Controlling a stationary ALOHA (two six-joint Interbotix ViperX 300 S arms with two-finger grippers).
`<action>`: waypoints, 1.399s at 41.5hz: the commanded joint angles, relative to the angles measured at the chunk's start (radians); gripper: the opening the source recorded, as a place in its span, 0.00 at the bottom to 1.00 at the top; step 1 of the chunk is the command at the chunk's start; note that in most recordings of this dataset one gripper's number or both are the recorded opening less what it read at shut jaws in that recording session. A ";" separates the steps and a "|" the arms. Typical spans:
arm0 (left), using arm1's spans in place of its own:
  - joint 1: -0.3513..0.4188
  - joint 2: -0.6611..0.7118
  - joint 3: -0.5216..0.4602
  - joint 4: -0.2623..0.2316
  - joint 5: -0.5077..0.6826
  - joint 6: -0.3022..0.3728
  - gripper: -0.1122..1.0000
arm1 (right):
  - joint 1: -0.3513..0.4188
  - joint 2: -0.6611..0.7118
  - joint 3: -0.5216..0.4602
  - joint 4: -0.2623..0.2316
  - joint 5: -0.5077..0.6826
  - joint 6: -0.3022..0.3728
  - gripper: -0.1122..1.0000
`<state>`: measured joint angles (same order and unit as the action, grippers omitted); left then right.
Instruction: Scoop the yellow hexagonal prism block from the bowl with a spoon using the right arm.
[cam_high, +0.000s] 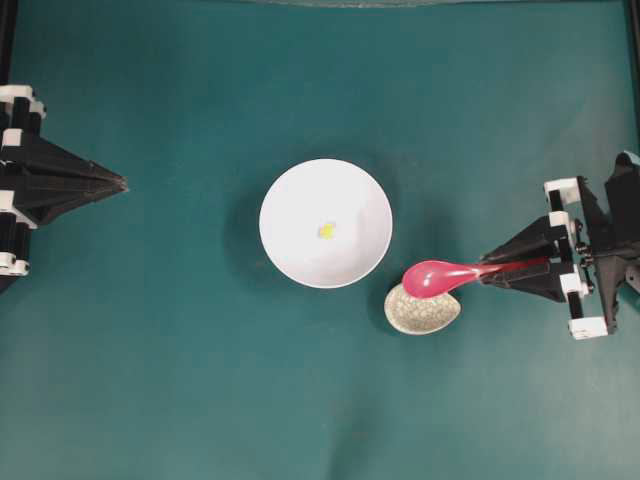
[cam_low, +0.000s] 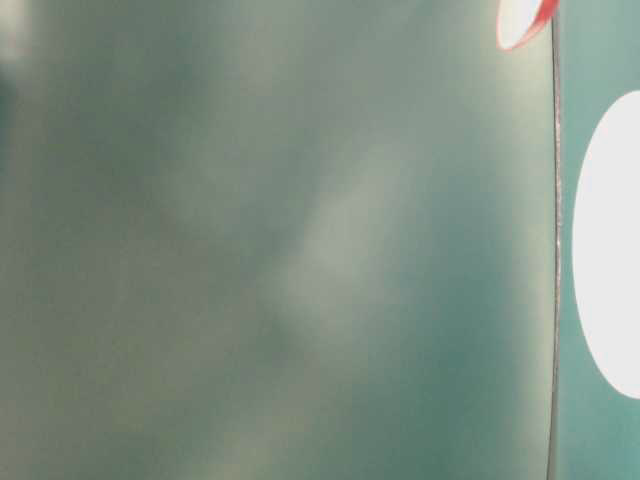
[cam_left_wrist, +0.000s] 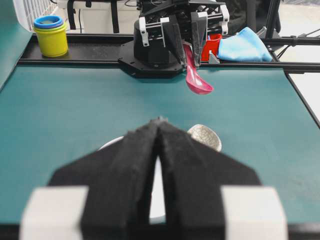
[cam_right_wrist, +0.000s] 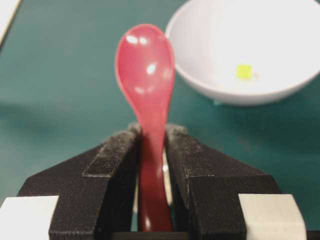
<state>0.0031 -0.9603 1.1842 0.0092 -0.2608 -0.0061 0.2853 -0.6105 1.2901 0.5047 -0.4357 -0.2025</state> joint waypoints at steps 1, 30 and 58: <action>0.002 0.009 -0.028 0.003 -0.003 0.000 0.10 | 0.005 -0.003 -0.014 0.000 -0.009 0.000 0.32; 0.000 0.008 -0.028 0.002 0.005 -0.002 0.10 | 0.015 -0.003 -0.015 0.000 -0.006 0.002 0.64; 0.000 0.008 -0.028 0.003 0.005 -0.002 0.10 | 0.044 -0.003 -0.046 -0.002 0.152 0.000 0.64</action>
<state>0.0031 -0.9603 1.1842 0.0092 -0.2516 -0.0061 0.3145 -0.6105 1.2778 0.5047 -0.3237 -0.2010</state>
